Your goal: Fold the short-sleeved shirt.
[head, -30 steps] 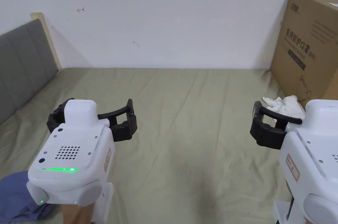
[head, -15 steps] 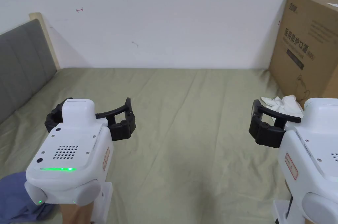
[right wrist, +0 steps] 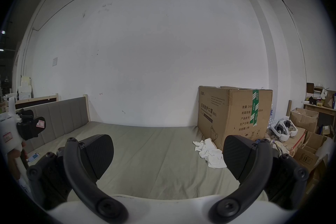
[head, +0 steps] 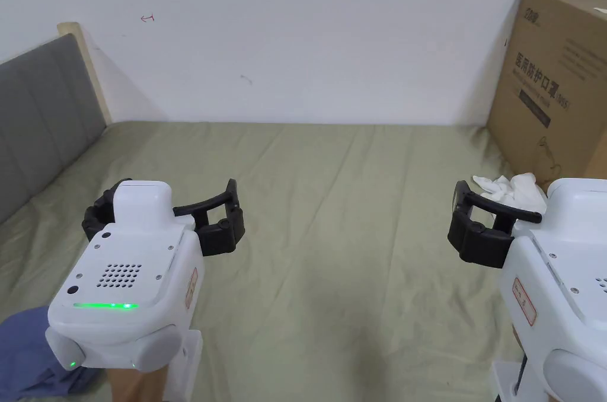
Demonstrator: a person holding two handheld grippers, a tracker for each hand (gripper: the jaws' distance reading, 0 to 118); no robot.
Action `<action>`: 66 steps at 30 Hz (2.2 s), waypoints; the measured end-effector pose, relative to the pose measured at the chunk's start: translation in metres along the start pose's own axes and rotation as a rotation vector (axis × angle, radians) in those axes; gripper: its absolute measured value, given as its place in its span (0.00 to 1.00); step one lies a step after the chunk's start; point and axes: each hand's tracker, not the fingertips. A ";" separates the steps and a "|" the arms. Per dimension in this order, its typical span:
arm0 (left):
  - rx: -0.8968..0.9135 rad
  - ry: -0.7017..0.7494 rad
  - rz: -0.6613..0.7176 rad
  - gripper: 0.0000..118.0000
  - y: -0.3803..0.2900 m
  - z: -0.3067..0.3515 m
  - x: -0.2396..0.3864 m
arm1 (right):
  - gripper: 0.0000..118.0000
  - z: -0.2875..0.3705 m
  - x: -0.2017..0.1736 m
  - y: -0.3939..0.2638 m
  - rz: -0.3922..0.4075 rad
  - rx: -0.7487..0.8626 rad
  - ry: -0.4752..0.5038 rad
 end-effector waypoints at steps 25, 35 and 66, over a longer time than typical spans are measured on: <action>-0.012 -0.006 0.007 1.00 0.001 0.001 -0.004 | 1.00 -0.005 -0.001 0.000 -0.018 -0.022 -0.032; -0.010 -0.027 0.021 1.00 0.004 0.003 -0.006 | 1.00 -0.018 -0.006 0.019 -0.194 -0.329 -0.183; -0.010 -0.020 0.018 1.00 0.003 0.005 -0.012 | 1.00 -0.019 -0.005 0.021 -0.201 -0.287 -0.149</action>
